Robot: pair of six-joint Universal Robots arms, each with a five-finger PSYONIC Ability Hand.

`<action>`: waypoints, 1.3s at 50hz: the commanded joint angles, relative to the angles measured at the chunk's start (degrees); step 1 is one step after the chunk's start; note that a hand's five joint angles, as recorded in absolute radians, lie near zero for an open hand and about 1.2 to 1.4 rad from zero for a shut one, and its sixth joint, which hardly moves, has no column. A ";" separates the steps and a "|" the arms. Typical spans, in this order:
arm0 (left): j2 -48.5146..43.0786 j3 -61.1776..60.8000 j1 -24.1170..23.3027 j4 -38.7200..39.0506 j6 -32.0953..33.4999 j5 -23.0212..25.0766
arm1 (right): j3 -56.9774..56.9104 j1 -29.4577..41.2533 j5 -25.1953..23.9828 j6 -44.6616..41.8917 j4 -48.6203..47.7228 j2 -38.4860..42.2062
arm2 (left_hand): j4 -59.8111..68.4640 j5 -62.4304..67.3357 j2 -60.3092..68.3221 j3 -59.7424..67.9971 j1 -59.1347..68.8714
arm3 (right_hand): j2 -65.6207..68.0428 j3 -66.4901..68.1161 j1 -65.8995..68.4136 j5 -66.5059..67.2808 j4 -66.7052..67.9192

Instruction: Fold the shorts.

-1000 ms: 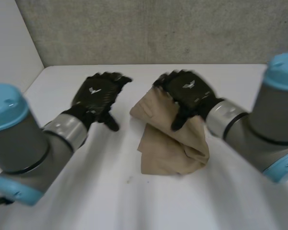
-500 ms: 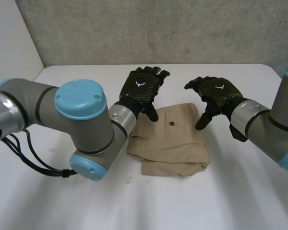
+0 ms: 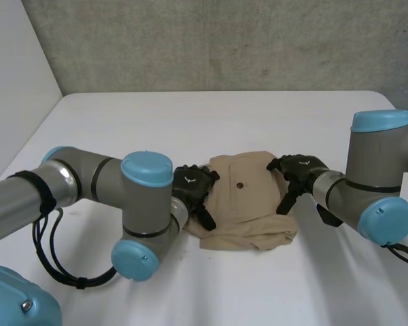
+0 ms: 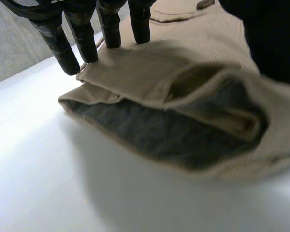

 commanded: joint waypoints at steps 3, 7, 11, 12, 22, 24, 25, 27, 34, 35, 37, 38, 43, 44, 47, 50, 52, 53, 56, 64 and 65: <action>3.15 -3.05 0.07 0.35 3.42 0.20 | 0.10 -0.12 0.16 -4.66 0.56 -0.30 | -0.12 -0.70 0.07 -0.59 0.30 | -2.35 -2.22 1.11 -3.50 -3.17; 5.87 -3.49 -0.01 0.18 3.15 0.11 | 0.27 0.06 0.24 -4.66 0.65 -1.87 | -0.45 -1.04 -0.27 -0.93 -0.03 | -2.35 -2.22 1.11 -3.50 -3.17; 11.48 -4.54 0.07 0.09 2.89 -0.07 | 0.98 0.06 -0.28 -3.61 -0.13 -7.13 | -0.96 -1.54 -0.77 -1.43 -0.54 | -2.35 -2.22 1.11 -3.50 -3.17; 11.50 -4.54 0.07 0.09 2.89 -0.07 | 0.98 0.15 -0.20 -3.43 -0.49 -8.46 | -0.96 -1.54 -0.77 -1.43 -0.54 | -2.35 -2.22 1.11 -3.50 -3.17; 30.82 -8.23 5.87 -1.14 1.49 -0.33 | 0.72 -0.55 10.16 5.00 -7.78 -24.98 | -0.80 -1.38 -0.61 -1.27 -0.37 | -2.35 -2.22 1.11 -3.50 -3.17; 34.16 -8.32 7.97 -2.54 0.17 -0.42 | 0.72 -0.55 11.06 5.10 -7.70 -25.97 | -0.46 -1.04 -0.27 -0.93 -0.04 | -2.35 -2.22 1.11 -3.50 -3.17; 36.26 -8.24 9.73 -3.94 -0.97 -0.33 | 0.72 -0.55 11.66 5.01 -7.61 -26.75 | -0.29 -0.87 -0.10 -0.76 0.13 | -2.35 -2.22 1.11 -3.50 -3.17; 39.44 -7.80 13.24 -7.28 -3.34 -0.07 | 0.80 -0.64 12.90 4.75 -6.64 -28.60 | 0.05 -0.54 0.24 -0.42 0.47 | -2.35 -2.22 1.11 -3.50 -3.17; 44.19 -6.74 19.67 -20.02 -8.18 4.84 | 1.07 -0.73 12.37 4.04 0.65 -31.42 | -0.62 -1.21 -0.44 -1.09 -0.20 | -2.35 -2.22 1.11 -3.50 -3.17; 44.46 -6.92 19.67 -20.56 -8.27 5.46 | 1.15 -0.73 12.20 3.96 1.09 -31.50 | -0.62 -1.21 -0.44 -1.09 -0.20 | -2.35 -2.22 1.11 -3.50 -3.17; 44.81 -7.09 19.76 -20.74 -8.36 5.90 | 1.42 -0.73 11.76 3.96 1.79 -31.68 | -0.79 -1.37 -0.60 -1.26 -0.37 | -2.35 -2.22 1.11 -3.50 -3.17; 45.25 -7.53 19.76 -20.83 -8.53 6.52 | 1.42 -0.73 11.67 3.96 1.80 -31.77 | -0.96 -1.54 -0.77 -1.43 -0.54 | -2.35 -2.22 1.11 -3.50 -3.17; 45.86 -8.41 19.67 -20.74 -8.54 6.87 | 1.42 -0.73 11.23 3.78 2.23 -32.03 | -1.80 -2.38 -1.61 -2.27 -1.37 | -2.35 -2.22 1.11 -3.50 -3.17; 45.86 -8.41 19.67 -20.74 -8.62 6.87 | 1.51 -0.73 11.14 3.78 2.23 -32.12 | -1.80 -2.38 -1.61 -2.27 -1.38 | -2.35 -2.22 1.11 -3.50 -3.17; 45.86 -8.59 19.59 -20.74 -8.71 6.96 | 2.56 -0.73 10.27 3.69 2.23 -32.65 | -1.80 -2.38 -1.61 -2.27 -1.38 | -2.35 -2.22 1.11 -3.50 -3.17; 45.86 -8.68 19.24 -20.74 -8.71 6.96 | 3.79 -0.73 9.39 3.17 1.62 -33.44 | -1.80 -2.38 -1.61 -2.27 -1.38 | -2.35 -2.22 1.11 -3.50 -3.17; 45.86 -8.85 19.15 -20.74 -8.71 6.96 | 4.05 -0.73 8.95 2.73 1.71 -33.44 | -1.80 -2.38 -1.61 -2.27 -1.38 | -2.35 -2.22 1.11 -3.50 -3.17; 45.86 -8.94 19.06 -20.74 -8.80 6.96 | 4.14 -0.73 8.60 2.20 1.88 -33.35 | -1.80 -2.38 -1.61 -2.27 -1.38 | -2.35 -2.22 1.11 -3.50 -3.17; 45.95 -9.46 18.97 -20.65 -8.80 7.05 | 4.23 -0.73 8.07 1.85 2.06 -33.35 | -1.80 -2.38 -1.61 -2.27 -1.38 | -2.35 -2.22 1.11 -3.50 -3.17; 45.86 -9.55 18.97 -20.57 -9.41 7.05 | 5.02 -0.55 6.92 1.58 1.88 -33.35 | -1.80 -2.38 -1.61 -2.27 -1.38 | -2.35 -2.22 1.11 -3.50 -3.17; 45.86 -9.64 18.97 -20.30 -9.59 7.05 | 5.02 -0.55 6.92 1.67 1.88 -33.35 | -1.80 -2.38 -1.61 -2.27 -1.38 | -2.35 -2.22 1.11 -3.50 -3.17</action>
